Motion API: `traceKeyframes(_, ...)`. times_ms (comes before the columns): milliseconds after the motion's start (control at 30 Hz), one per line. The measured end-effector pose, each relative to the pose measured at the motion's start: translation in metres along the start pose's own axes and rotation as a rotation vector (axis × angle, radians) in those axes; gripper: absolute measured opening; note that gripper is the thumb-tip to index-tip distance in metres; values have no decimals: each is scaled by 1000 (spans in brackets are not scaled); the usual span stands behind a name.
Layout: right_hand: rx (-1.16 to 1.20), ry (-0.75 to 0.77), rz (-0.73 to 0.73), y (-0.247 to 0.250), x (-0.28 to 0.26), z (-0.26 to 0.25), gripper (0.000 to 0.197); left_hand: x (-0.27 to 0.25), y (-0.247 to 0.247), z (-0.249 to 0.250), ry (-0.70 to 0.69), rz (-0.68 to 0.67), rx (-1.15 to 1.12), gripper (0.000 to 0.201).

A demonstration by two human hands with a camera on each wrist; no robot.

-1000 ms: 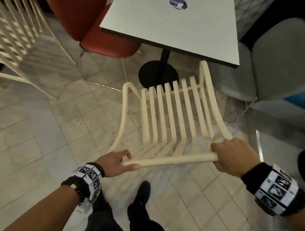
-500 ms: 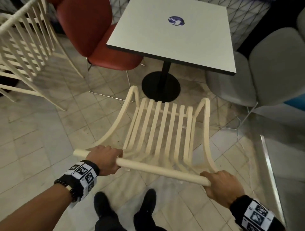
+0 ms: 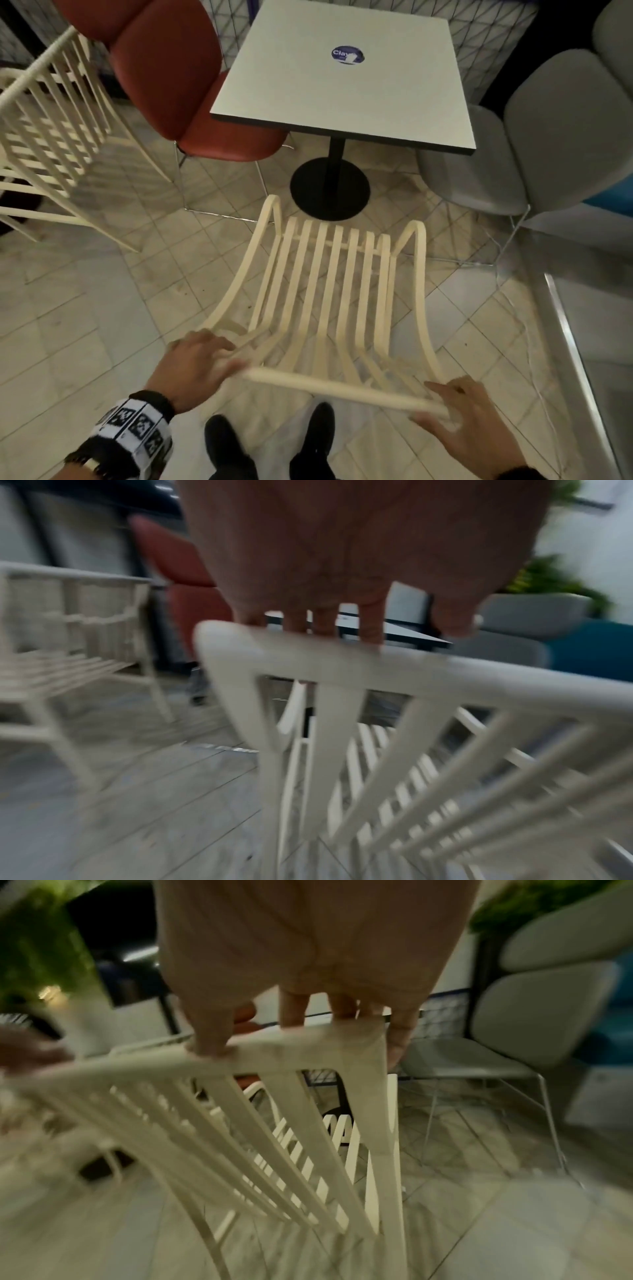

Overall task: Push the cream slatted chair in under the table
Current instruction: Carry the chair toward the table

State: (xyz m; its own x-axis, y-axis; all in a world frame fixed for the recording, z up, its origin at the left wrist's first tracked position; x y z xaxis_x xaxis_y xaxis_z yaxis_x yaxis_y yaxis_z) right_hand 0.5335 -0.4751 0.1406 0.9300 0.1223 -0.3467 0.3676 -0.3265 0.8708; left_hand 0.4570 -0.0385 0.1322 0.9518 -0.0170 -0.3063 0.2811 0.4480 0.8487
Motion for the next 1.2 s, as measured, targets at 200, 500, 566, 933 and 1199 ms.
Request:
traceKeyframes(200,759,-1044,-362,-28,-11,50,42,-20,4,-62,586,49,-219,61)
traceKeyframes(500,732,-1092,-514,-44,30,60,24,6,-8,-79,851,-92,-450,27)
traceKeyframes(566,770,-1073,-462,-35,45,57,20,19,2,-78,847,-72,-427,27)
traceKeyframes(933,897,-1000,-331,16,179,26,11,150,59,-84,800,48,-459,31)
traceKeyframes(1199,742,-937,-289,43,256,3,34,229,93,-88,716,5,-406,29)
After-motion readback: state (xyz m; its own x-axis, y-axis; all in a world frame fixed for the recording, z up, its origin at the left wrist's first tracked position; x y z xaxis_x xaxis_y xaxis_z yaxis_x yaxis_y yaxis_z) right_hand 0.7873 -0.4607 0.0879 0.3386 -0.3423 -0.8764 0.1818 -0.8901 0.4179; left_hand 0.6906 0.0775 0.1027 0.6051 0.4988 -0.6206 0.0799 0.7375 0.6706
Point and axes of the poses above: each hand's wrist, its own x-axis towards the middle knuckle, its own y-axis out of the back of the hand, z = x × y, the point moved 8 cm from there along x, towards the middle knuckle, and after that the axes turned 13 degrees about -y, right-handed, at the moved point
